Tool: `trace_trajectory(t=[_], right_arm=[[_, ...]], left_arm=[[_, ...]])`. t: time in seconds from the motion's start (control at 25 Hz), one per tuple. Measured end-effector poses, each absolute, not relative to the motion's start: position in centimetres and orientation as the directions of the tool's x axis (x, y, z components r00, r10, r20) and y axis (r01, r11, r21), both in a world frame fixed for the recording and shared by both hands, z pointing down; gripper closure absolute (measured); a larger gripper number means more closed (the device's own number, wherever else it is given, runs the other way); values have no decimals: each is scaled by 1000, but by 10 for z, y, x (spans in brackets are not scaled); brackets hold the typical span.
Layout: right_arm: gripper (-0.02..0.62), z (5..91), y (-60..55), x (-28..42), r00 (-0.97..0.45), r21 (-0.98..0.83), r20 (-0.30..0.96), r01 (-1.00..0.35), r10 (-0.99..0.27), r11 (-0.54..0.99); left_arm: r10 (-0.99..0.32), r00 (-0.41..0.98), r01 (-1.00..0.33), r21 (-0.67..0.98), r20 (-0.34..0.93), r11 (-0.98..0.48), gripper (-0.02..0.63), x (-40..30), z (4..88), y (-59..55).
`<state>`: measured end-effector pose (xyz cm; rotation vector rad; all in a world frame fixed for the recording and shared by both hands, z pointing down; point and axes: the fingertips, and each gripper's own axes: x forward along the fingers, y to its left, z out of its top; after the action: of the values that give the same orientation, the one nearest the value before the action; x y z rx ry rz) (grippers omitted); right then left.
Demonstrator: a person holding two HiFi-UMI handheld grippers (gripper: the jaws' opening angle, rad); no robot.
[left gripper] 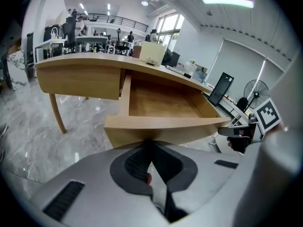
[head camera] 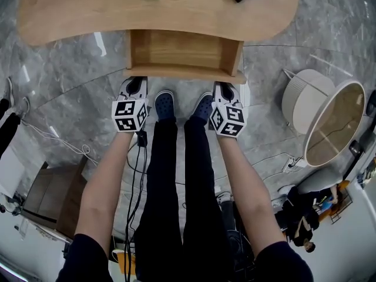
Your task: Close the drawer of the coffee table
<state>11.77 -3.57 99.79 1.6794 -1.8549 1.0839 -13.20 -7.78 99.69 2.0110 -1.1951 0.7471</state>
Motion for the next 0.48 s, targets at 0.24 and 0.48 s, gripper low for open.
trace_trajectory(t=[0.24, 0.48], right_arm=[[568, 993, -38, 117, -188, -295, 717, -954, -671, -49], [568, 977, -46, 112, -198, -290, 690, -957, -696, -15]], left_arm=[[-538, 418, -903, 269, 732, -335, 581, -133, 991, -82], [-576, 417, -904, 259, 703, -339, 581, -137, 974, -96]])
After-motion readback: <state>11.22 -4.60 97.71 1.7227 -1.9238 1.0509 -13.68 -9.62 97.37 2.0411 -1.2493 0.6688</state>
